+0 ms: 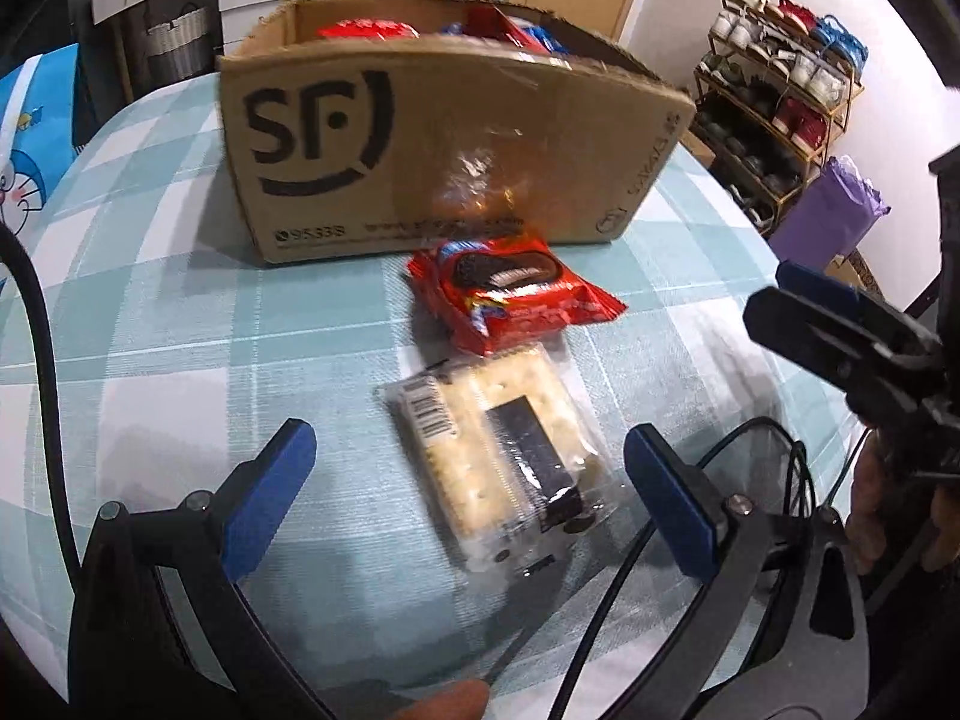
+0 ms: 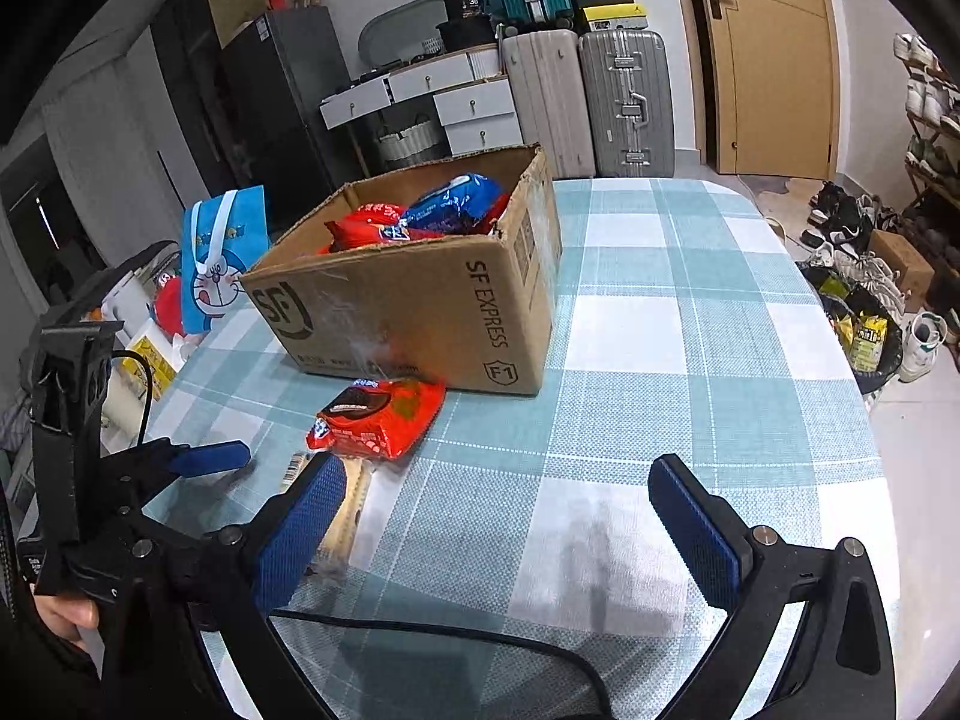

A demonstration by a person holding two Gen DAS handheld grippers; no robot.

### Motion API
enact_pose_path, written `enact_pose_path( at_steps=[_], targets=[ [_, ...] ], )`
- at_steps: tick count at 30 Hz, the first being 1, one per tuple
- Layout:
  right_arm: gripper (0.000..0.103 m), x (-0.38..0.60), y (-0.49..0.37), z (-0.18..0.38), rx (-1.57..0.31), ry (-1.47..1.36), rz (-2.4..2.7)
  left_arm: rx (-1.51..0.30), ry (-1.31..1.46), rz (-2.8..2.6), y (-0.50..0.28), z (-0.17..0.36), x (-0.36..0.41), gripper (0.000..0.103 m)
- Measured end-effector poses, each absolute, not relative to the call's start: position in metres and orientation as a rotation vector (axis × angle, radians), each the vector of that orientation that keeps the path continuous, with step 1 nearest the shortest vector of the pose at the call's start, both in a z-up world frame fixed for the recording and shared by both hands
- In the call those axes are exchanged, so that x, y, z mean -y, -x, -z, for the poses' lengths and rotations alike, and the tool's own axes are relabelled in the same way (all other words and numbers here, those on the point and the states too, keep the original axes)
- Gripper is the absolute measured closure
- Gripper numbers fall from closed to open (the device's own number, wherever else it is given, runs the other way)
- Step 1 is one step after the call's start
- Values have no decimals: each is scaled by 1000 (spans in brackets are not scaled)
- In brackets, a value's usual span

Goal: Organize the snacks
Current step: 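Grasp the clear pastry pack with the left tool while the right tool grasps the red cookie bag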

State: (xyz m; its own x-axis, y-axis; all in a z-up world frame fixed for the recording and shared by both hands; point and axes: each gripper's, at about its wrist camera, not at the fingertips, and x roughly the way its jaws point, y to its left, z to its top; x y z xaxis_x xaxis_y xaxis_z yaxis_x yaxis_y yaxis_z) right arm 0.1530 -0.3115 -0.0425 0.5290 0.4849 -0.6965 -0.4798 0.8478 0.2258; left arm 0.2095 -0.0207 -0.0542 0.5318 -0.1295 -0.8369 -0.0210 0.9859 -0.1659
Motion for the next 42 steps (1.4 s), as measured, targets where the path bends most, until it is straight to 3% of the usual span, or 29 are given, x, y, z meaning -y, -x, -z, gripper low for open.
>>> enact_pose_path(
  at_steps=[4,7,11,42],
  targets=[
    [1,311,-154,43,-838,-16,-571,-1037,132,62,-216,63,32,1],
    [1,313,-154,41,-834,-10,-565,-1032,88,53,-221,65,40,10],
    [1,315,-157,42,-839,-11,-543,-1009,59,50,-221,64,44,45],
    [1,212,-181,81,-998,38,-674,-883,324,-15,-173,49,-58,47]
  ],
)
